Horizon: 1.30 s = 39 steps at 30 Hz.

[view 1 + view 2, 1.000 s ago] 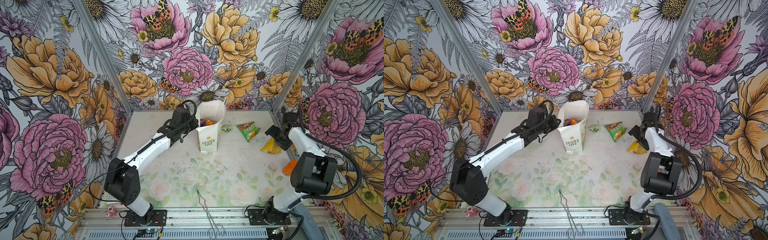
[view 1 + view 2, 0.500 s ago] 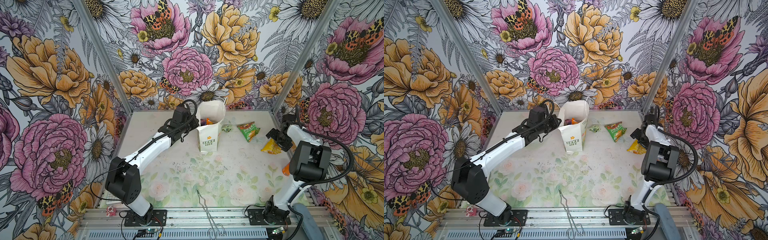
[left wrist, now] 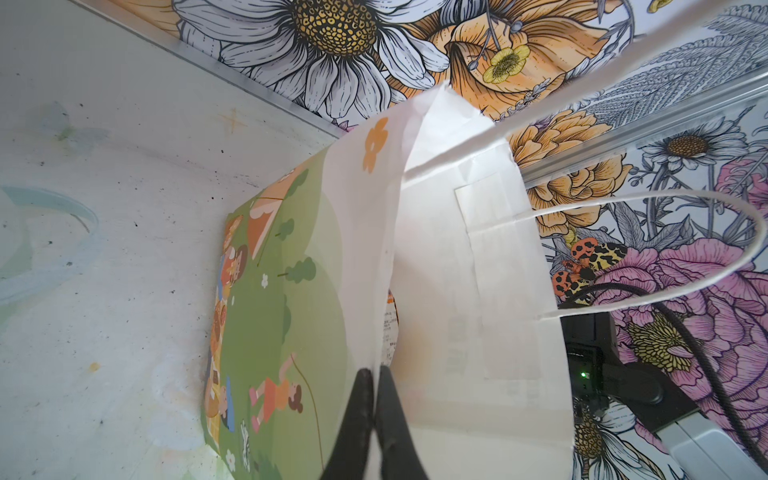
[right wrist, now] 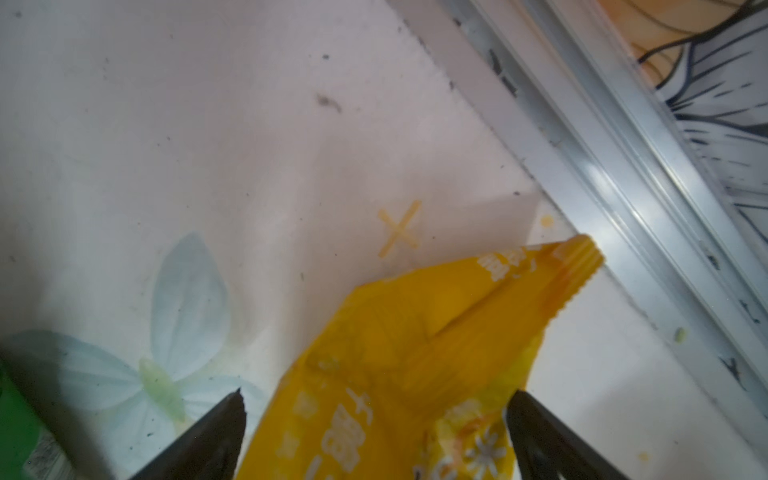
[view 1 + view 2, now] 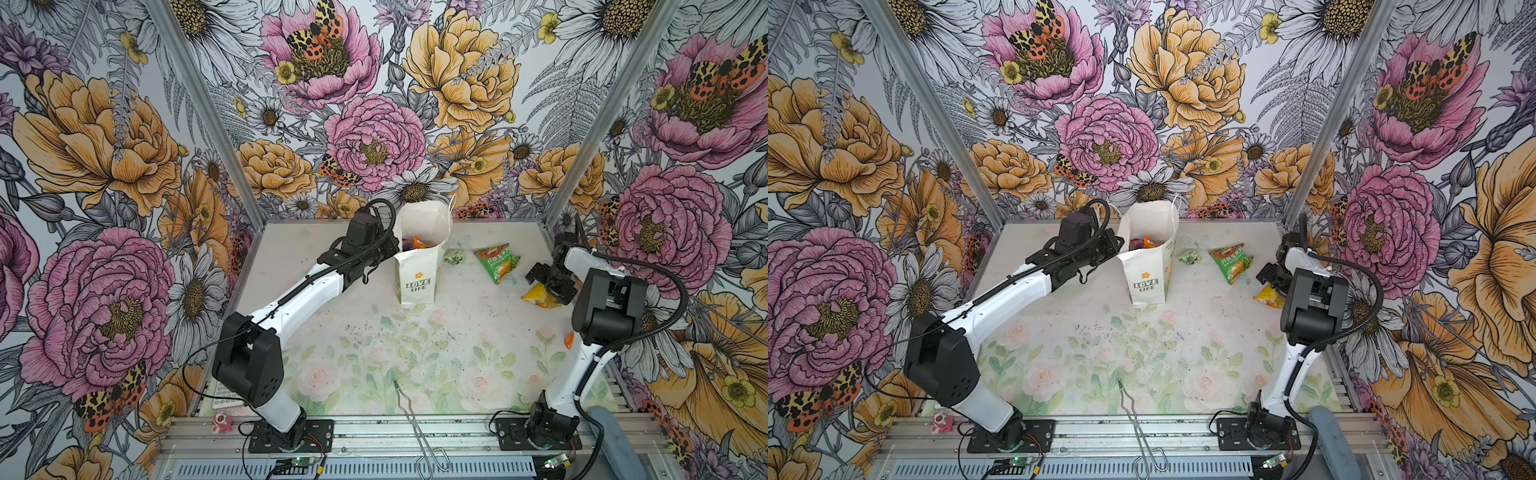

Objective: Place the snacks into the paper bag
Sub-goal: 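Close the right gripper on the yellow snack packet's edge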

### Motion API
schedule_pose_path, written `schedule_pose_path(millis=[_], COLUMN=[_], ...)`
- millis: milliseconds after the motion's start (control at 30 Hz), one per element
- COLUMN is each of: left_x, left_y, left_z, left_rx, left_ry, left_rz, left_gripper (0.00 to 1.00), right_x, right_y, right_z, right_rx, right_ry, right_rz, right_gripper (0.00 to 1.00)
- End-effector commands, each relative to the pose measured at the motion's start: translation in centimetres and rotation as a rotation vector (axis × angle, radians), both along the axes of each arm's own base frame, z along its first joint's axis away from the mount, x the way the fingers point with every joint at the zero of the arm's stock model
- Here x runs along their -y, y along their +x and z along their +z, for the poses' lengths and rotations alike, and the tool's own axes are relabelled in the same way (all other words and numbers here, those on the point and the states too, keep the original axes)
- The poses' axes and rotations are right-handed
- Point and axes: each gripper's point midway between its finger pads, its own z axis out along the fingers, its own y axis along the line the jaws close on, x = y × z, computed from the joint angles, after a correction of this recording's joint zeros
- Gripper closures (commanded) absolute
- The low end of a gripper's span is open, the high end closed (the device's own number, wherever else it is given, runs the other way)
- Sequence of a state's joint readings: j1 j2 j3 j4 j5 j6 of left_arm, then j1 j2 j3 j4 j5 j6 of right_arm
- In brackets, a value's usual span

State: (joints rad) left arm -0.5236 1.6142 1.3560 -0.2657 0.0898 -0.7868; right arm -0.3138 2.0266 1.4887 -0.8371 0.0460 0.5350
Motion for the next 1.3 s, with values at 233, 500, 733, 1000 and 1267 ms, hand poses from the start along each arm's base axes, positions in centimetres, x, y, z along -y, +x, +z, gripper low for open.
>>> schedule_pose_path(millis=[233,500,733,1000,1267], left_x=[0.3,0.2,-0.2,-0.4,-0.6], left_y=[-0.1,-0.3,-0.5,-0.3,-0.3], left_z=[0.2,0.3,-0.1,-0.3,-0.2], left_rx=[-0.001,0.001,0.002,0.002,0.004], left_ry=[0.014,0.015,0.019,0.015,0.007], left_rz=[-0.006,-0.009,0.000,-0.003,-0.004], left_gripper=[1.00,1.00,1.00,1.00,1.00], right_x=[-5.2,-5.4,-4.4,-4.0,-4.2], right_y=[2.8,2.5,2.6,2.2,1.7], right_z=[-1.0,1.8,3.1,0.3,-2.1], right_rx=[0.015,0.061,0.084,0.013,-0.043], right_ry=[0.077,0.038,0.015,0.024,0.039], right_rz=[0.190,0.207,0.172,0.144,0.169], right_gripper=[0.00,0.00,0.00,0.00,0.04])
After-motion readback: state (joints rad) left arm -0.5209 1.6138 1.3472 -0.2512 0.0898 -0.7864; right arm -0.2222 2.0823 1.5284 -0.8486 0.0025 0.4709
